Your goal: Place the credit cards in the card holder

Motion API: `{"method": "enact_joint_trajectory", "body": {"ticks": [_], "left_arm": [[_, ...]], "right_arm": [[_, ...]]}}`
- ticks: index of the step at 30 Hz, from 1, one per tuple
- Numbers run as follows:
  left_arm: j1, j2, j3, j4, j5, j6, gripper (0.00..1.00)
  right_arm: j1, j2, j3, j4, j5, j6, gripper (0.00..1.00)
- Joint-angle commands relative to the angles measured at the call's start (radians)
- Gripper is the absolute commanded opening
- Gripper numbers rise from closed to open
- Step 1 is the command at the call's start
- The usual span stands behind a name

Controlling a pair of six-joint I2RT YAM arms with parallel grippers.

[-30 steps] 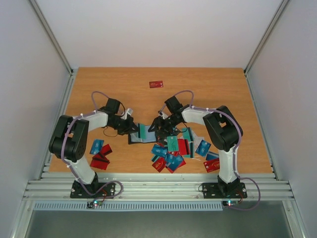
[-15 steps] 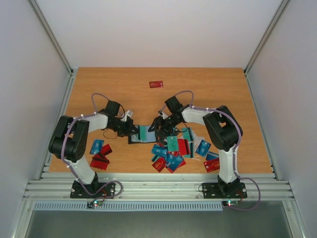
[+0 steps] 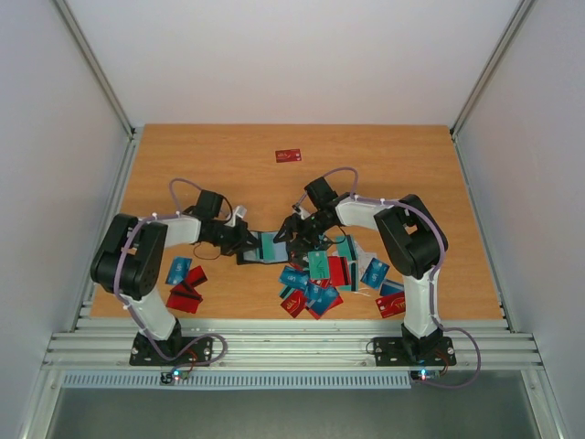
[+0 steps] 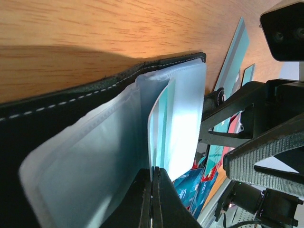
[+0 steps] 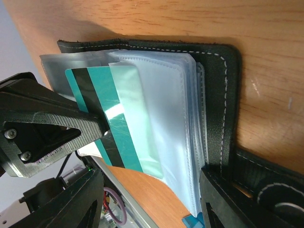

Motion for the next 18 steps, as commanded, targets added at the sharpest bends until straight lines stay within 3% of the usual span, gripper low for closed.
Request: {"method": "enact_joint_trajectory", "body": {"ticks": [1, 18], "left_arm": [[-0.028, 0.052, -0.003, 0.042, -0.026, -0.042, 0.00], [-0.090, 0.102, 0.006, 0.120, -0.024, -0.113, 0.00]], "right_arm": [[0.001, 0.040, -0.017, -0.012, 0.042, 0.010, 0.57], [0.002, 0.042, 0.006, -0.036, 0.029, -0.009, 0.57]]}}
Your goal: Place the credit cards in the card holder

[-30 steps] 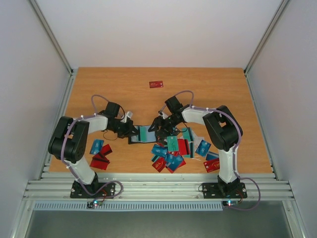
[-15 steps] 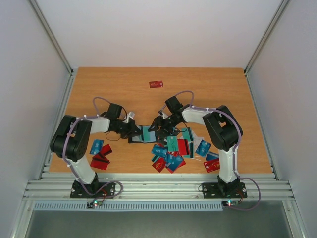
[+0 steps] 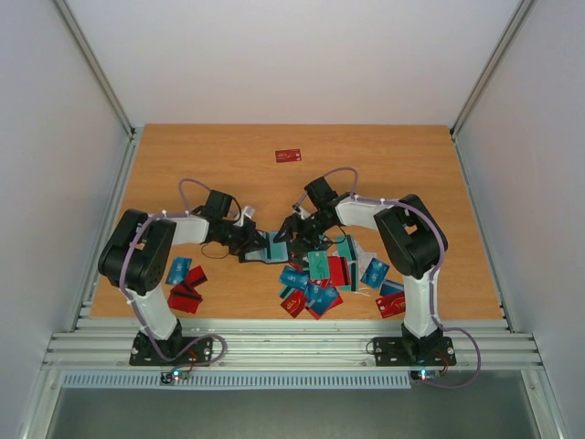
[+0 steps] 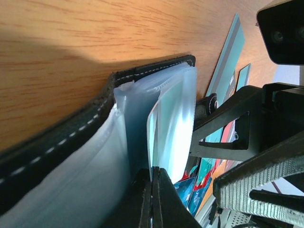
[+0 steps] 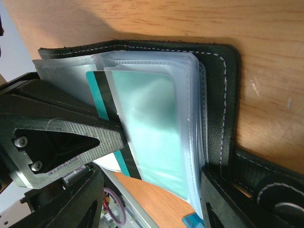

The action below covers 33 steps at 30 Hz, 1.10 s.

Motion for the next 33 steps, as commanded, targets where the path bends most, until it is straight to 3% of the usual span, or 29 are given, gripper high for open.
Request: {"method": "enact_joint_trajectory", "body": {"ticks": [1, 17, 22, 33], "left_arm": [[-0.030, 0.056, -0.017, 0.049, -0.021, -0.045, 0.00], [-0.060, 0.093, -0.042, 0.172, 0.000, -0.131, 0.05], [-0.064, 0.062, -0.025, 0.043, -0.041, -0.094, 0.11], [-0.064, -0.021, 0.093, -0.256, -0.141, 0.035, 0.39]], "right_arm": [[0.002, 0.041, 0.004, -0.035, 0.036, -0.011, 0.57], [-0.001, 0.045, 0.023, -0.068, 0.020, -0.045, 0.57], [-0.012, 0.040, 0.023, -0.072, 0.012, -0.051, 0.57], [-0.027, 0.022, 0.031, -0.088, 0.005, -0.065, 0.57]]}}
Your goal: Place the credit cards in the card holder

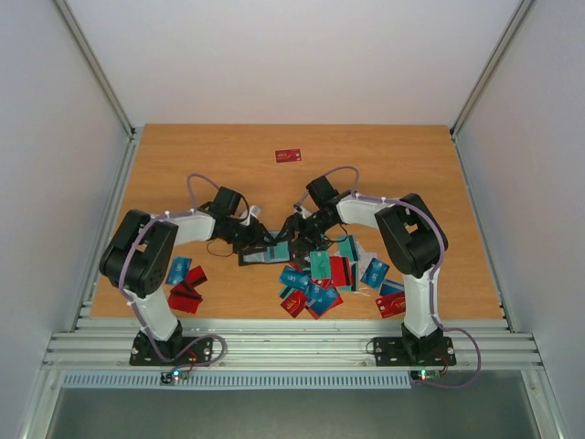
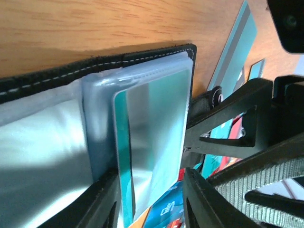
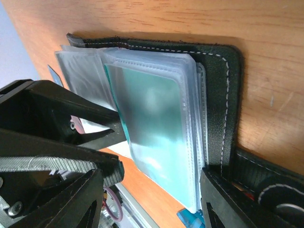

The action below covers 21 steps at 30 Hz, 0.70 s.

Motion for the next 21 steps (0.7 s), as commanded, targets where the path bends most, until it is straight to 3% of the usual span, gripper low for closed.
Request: {"method": "enact_joint_trajectory", "body": {"ticks": [1, 5, 10, 13, 17, 21], "left_arm": [[-0.006, -0.021, 0.059, -0.213, -0.081, 0.068, 0.44], [-0.006, -0.052, 0.102, -0.288, -0.096, 0.086, 0.63], [-0.006, -0.090, 0.143, -0.369, -0.136, 0.105, 0.65], [-0.006, -0.100, 0.144, -0.373, -0.145, 0.119, 0.57], [-0.006, -0.083, 0.132, -0.335, -0.121, 0.129, 0.35], [-0.007, -0.060, 0.128, -0.300, -0.113, 0.135, 0.24]], "right_arm": [[-0.008, 0.017, 0.017, -0.044, 0.017, -0.025, 0.57], [-0.012, 0.016, 0.027, -0.047, 0.015, -0.026, 0.57], [-0.014, 0.014, 0.033, -0.045, 0.011, -0.027, 0.57], [-0.015, 0.014, 0.034, -0.045, 0.005, -0.028, 0.57], [-0.014, 0.007, 0.031, -0.053, 0.004, -0.035, 0.58], [-0.014, 0.001, 0.033, -0.062, 0.013, -0.042, 0.58]]}}
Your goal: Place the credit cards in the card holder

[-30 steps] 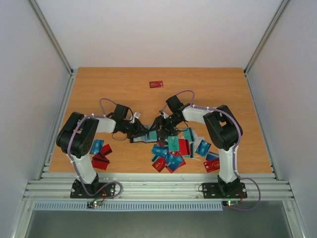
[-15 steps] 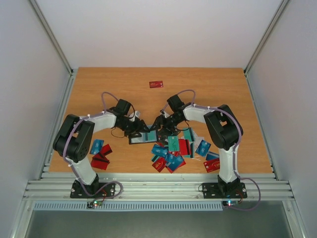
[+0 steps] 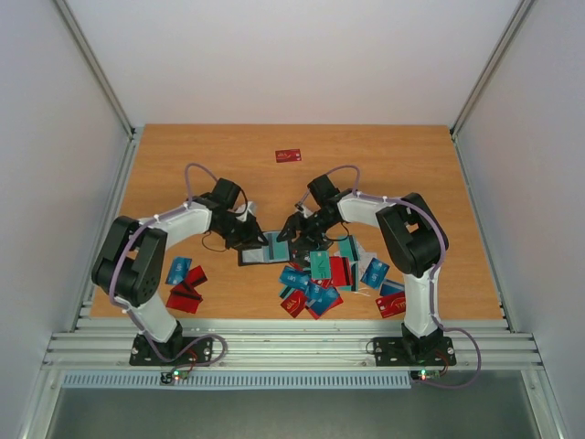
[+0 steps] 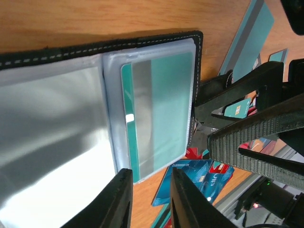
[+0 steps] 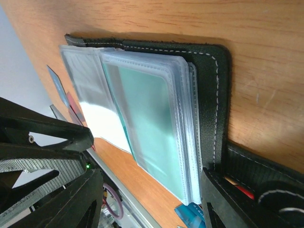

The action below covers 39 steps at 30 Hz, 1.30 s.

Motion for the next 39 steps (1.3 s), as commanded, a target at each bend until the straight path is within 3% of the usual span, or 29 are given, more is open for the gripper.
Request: {"method": "enact_joint_trajectory", "body": {"ticks": [1, 8, 13, 39], "left_arm": [[-0.002, 0.029, 0.004, 0.045, 0.017, 0.021, 0.21], [-0.003, 0.102, 0.006, 0.095, 0.040, 0.025, 0.07], [-0.003, 0.138, 0.018, 0.111, 0.056, 0.028, 0.01], [-0.003, 0.224, 0.039, 0.075, 0.035, 0.075, 0.00]], "right_arm": [[-0.004, -0.001, 0.020, -0.030, 0.017, -0.024, 0.58], [-0.004, -0.009, 0.031, -0.036, 0.018, -0.036, 0.58], [-0.004, -0.005, 0.031, -0.026, 0.011, -0.032, 0.58], [-0.004, 0.028, 0.061, -0.040, -0.008, -0.069, 0.58]]}}
